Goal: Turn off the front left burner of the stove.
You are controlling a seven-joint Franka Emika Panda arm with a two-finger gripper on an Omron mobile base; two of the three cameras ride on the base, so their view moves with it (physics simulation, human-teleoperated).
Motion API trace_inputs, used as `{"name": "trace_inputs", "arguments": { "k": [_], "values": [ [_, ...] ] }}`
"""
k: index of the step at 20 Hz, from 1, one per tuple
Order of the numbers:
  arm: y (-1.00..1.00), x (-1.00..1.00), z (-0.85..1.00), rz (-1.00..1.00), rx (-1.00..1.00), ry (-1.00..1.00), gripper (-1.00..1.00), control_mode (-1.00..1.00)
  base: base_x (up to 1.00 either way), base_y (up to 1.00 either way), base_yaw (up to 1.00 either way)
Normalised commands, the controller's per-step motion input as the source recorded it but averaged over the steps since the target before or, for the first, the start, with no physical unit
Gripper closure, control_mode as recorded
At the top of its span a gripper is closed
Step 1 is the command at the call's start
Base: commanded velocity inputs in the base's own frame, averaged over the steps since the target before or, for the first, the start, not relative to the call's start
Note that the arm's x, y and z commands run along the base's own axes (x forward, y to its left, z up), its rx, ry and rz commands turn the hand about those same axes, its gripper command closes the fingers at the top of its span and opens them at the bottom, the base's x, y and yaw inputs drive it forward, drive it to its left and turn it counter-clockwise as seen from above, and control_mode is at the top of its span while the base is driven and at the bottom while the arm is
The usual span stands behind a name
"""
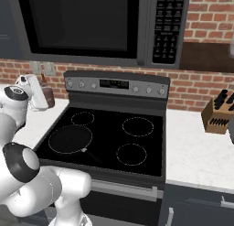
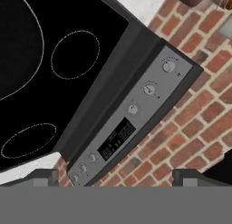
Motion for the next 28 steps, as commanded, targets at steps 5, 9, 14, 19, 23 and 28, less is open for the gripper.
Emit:
{"name": "trace_inputs", "arguments": {
  "k": [5, 9, 14, 19, 23, 28],
  "values": [
    [0.00, 0.14, 0.00, 0.00, -0.13, -0.13, -1.00, -1.00, 0.00, 0.00, 0.00],
    [0.00, 0.25, 0.00, 0.00, -0.14, -0.13, -1.00, -1.00, 0.00, 0.00, 0.00],
    [0.01, 0.29, -0.02, 0.07, -0.10, -0.08, -1.00, -1.00, 0.00, 0.00, 0.00],
    [0.13, 0.17, 0.00, 0.11, -0.04, -0.07, -1.00, -1.00, 0.00, 0.00, 0.00],
    [0.13, 0.22, 0.00, 0.15, 0.00, 0.00, -1.00, -1.00, 0.00, 0.00, 0.00],
    [0.07, 0.21, -0.03, 0.14, 0.00, 0.00, -1.00, -1.00, 0.00, 0.00, 0.00]
  ]
}}
